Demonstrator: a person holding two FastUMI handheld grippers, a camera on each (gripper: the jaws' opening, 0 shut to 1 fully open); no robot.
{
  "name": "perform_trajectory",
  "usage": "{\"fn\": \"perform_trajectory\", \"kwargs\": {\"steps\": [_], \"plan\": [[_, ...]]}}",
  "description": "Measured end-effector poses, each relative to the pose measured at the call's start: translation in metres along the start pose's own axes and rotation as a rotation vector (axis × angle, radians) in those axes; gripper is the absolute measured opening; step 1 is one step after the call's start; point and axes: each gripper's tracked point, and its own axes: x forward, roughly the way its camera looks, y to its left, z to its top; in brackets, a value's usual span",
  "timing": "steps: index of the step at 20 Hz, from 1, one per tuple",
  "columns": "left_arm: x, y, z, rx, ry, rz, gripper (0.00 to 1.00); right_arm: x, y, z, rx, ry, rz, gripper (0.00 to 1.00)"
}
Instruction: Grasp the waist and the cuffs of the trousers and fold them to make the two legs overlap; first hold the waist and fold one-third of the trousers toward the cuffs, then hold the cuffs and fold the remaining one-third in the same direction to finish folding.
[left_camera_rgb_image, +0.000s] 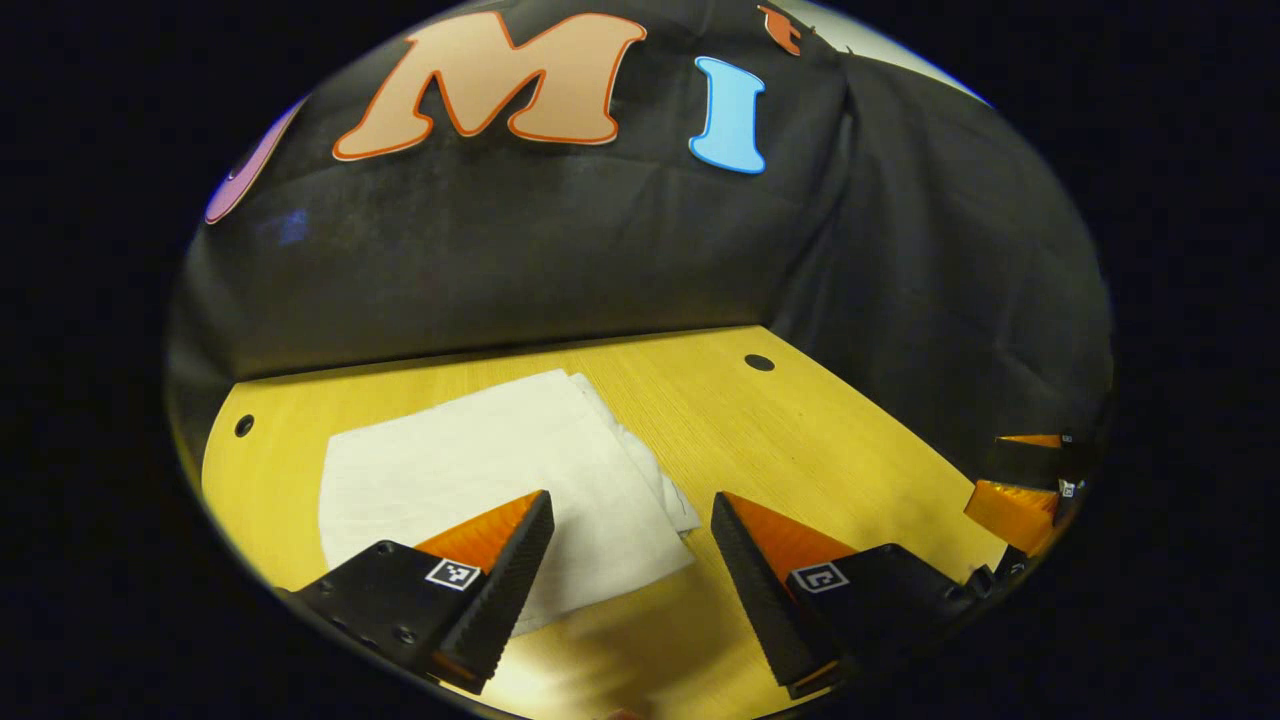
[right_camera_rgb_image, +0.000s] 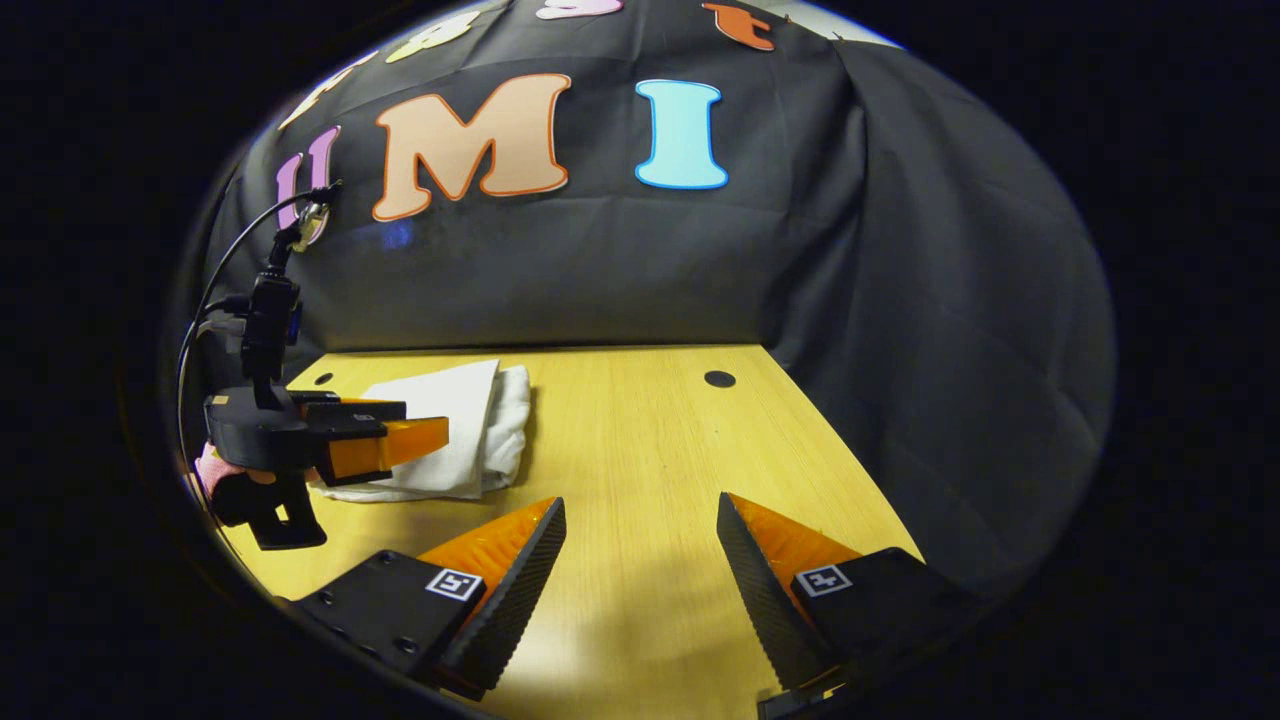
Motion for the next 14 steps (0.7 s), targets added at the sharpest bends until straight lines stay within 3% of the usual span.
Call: {"fn": "perform_trajectory", "kwargs": {"steps": [8,14], "plan": [[-0.107,0.061,0.027,0.044,-0.092,0.116,0.95,-0.002,0.053,0.029,-0.014,-0.139,0.147,0.98],[-0.175,0.102,0.015,-0.015,-0.125,0.211,0.95,-0.008,0.090,0.040,0.011,-0.202,0.222,0.99]]}}
